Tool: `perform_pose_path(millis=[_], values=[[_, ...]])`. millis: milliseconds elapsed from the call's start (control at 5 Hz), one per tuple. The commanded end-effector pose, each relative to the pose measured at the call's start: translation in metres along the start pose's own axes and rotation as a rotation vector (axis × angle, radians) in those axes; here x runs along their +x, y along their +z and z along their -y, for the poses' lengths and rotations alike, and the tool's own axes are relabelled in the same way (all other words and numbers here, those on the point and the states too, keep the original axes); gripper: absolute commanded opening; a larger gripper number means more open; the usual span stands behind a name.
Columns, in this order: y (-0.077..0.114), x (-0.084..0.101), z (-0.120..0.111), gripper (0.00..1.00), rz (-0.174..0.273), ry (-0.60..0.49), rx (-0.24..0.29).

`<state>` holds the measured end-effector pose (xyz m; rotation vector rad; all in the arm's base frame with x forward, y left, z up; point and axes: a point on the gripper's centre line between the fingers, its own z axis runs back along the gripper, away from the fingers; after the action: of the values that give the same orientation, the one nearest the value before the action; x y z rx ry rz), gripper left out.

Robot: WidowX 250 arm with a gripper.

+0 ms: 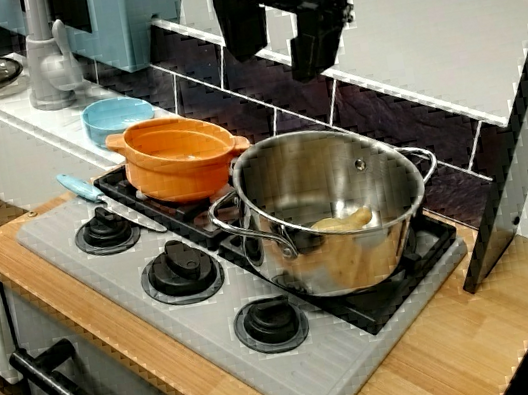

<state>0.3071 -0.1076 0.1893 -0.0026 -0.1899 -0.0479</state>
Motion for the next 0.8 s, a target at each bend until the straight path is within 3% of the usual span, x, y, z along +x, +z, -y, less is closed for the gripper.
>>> perform_pose_path(millis=[0,600], values=[[-0.005,0.000,0.017,1.00,0.059,0.013,-0.003],[-0.029,0.017,0.028,1.00,0.071,0.036,0.020]])
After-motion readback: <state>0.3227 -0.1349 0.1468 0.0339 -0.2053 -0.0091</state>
